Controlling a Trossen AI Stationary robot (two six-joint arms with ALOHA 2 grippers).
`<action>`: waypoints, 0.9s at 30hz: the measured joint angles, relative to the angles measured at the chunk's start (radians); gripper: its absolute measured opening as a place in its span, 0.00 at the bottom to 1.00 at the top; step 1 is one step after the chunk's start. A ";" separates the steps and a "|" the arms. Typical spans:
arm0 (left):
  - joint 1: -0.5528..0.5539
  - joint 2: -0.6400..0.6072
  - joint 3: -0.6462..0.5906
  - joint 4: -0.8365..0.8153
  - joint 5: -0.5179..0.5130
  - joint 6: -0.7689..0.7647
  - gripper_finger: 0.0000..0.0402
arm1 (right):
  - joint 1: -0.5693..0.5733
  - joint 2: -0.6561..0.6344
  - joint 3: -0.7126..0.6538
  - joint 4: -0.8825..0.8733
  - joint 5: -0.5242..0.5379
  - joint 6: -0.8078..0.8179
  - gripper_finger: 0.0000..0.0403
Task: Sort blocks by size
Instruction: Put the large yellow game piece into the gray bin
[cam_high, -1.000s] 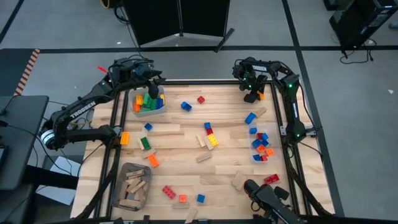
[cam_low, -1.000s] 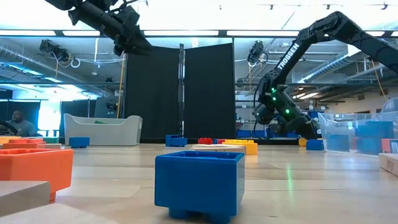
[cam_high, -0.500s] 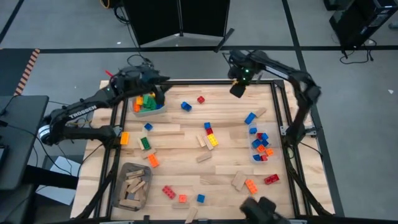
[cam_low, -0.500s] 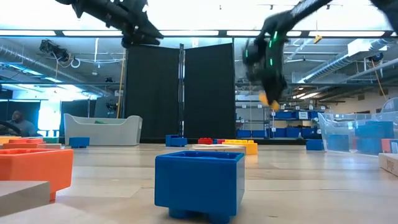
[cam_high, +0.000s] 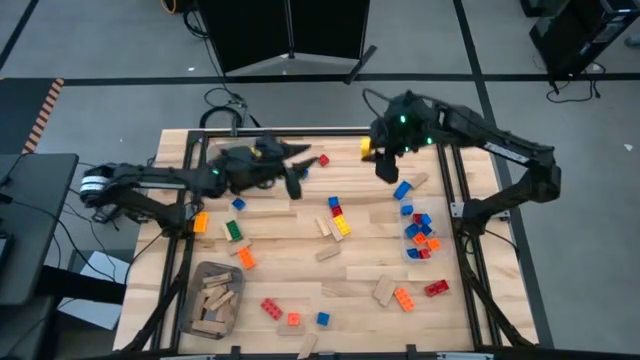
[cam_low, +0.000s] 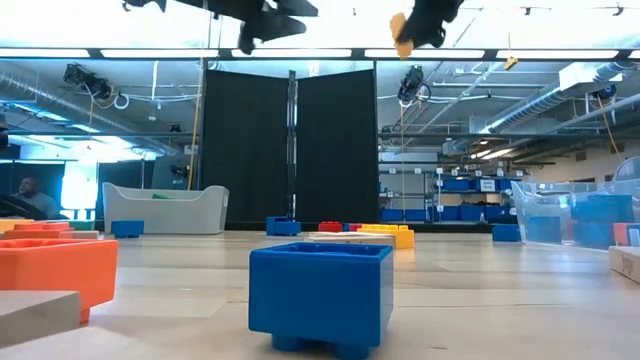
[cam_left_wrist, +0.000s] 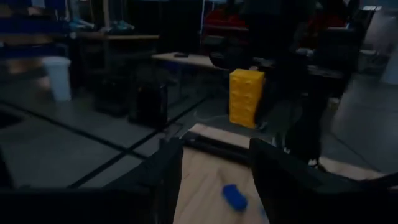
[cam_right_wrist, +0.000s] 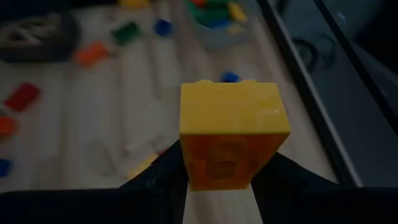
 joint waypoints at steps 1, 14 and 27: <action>-0.014 0.032 0.000 0.044 -0.003 0.000 0.48 | 0.031 -0.009 -0.011 0.020 0.000 0.011 0.37; -0.079 0.275 0.098 0.171 0.166 0.002 0.48 | 0.290 -0.036 -0.161 0.189 0.125 0.090 0.37; -0.056 0.276 0.099 0.225 0.304 0.033 0.48 | 0.331 -0.034 -0.212 0.266 0.164 0.123 0.37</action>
